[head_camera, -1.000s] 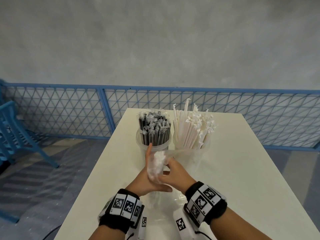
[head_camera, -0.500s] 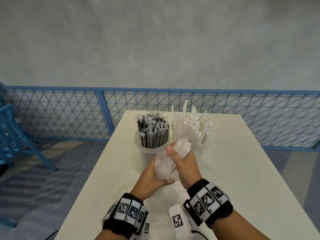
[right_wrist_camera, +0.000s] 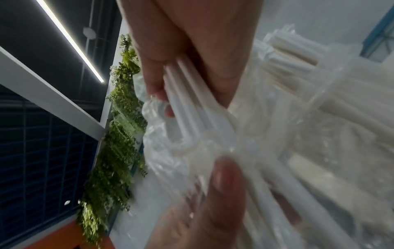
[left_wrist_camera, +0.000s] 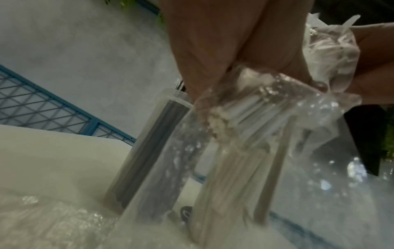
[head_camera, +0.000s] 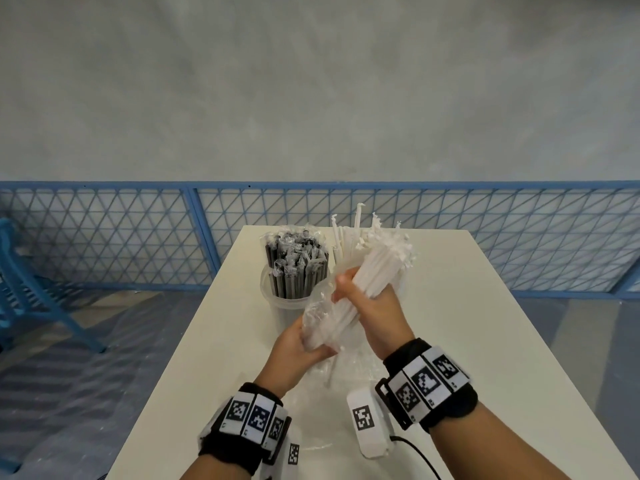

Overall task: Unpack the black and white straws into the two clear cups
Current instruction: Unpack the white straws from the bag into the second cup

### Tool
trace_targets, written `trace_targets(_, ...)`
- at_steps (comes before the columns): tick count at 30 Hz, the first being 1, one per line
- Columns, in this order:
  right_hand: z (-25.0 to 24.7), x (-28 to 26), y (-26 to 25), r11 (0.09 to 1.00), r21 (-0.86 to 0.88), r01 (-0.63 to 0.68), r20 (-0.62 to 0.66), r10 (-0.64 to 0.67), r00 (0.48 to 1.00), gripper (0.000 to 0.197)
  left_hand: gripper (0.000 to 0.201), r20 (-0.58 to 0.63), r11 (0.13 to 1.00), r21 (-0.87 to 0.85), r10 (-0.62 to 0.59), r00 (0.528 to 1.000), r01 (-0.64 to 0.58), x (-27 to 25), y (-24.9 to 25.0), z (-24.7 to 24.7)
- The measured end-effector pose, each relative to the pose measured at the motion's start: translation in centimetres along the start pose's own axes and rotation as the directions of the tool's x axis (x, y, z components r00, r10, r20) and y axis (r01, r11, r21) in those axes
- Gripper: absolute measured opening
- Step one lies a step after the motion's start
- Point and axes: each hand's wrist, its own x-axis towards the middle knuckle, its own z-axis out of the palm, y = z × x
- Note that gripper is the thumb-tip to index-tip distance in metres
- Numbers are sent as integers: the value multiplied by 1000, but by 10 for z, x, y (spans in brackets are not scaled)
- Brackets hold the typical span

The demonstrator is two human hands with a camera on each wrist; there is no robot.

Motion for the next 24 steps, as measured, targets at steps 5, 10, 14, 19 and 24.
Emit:
trace_targets(5,-23,17,-39,925,319,204,-264,-119,957,9,33,-96,999,-28,-33,995,30,3,-8,-8)
trace_targets(10,-48,26,-71,887,253,385,-285,-312,906,8,20,-199,981,-192,-75,977,36,-1,-15,-23)
trace_targets(14,-50,23,-76,898,113,425,-249,-388,887,10,20,-200,968,-247,-99,975,47,1,-18,-31)
trace_targets(19,-54,23,-82,877,-62,477,-202,-479,854,13,7,-307,958,-287,-117,944,25,-1,-16,-37)
trace_targets(24,-42,22,-71,856,-264,445,-11,-464,886,1,8,-313,946,-325,-109,943,2,-1,-10,-41)
